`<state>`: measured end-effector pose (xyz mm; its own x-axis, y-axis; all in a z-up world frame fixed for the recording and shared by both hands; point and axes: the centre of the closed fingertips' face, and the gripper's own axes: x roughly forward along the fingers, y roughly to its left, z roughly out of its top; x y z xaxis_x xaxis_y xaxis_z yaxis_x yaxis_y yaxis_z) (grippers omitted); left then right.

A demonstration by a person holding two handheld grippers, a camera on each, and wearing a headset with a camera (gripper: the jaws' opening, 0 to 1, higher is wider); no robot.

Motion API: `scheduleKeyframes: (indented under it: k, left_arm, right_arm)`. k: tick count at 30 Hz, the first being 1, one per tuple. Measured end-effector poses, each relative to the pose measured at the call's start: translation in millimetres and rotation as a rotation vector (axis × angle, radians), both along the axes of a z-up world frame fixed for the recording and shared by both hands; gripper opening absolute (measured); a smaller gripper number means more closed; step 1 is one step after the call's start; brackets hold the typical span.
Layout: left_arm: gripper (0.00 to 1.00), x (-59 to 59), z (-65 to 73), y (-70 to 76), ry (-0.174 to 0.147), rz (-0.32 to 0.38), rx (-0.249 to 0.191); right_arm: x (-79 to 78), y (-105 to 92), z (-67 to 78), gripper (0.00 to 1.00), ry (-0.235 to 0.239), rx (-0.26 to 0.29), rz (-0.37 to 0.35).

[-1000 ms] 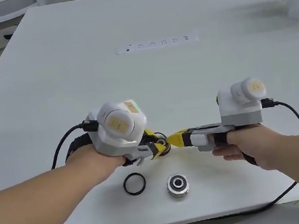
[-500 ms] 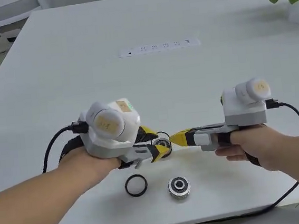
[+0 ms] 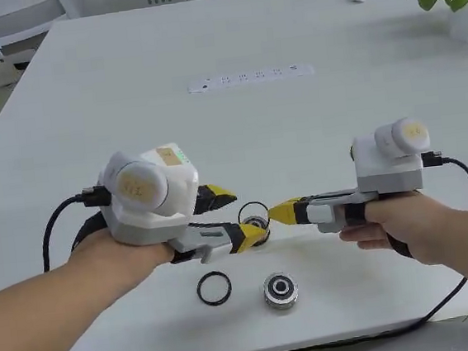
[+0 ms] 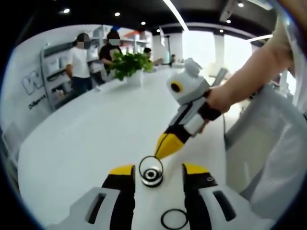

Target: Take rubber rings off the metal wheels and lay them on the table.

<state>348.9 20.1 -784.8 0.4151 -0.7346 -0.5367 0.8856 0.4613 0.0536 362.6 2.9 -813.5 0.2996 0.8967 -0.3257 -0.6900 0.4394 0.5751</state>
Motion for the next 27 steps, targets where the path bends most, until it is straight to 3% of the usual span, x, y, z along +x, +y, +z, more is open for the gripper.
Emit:
scheduleKeyframes:
  k: [6,15,27]
  left_arm:
    - [0.45,-4.0,9.5,6.2,0.007,0.014,-0.03]
    - [0.52,-14.1,19.5,18.4,-0.004,0.016,-0.042]
    - [0.58,-24.4,22.2,47.9,0.004,0.058,-0.046]
  right_arm:
    - [-2.0,1.3,7.9,0.0,-0.008,0.012,0.0]
    - [-4.5,4.3,14.1,0.0,-0.012,0.017,0.006]
    - [-9.8,14.3,21.0,0.0,-0.011,0.023,0.023]
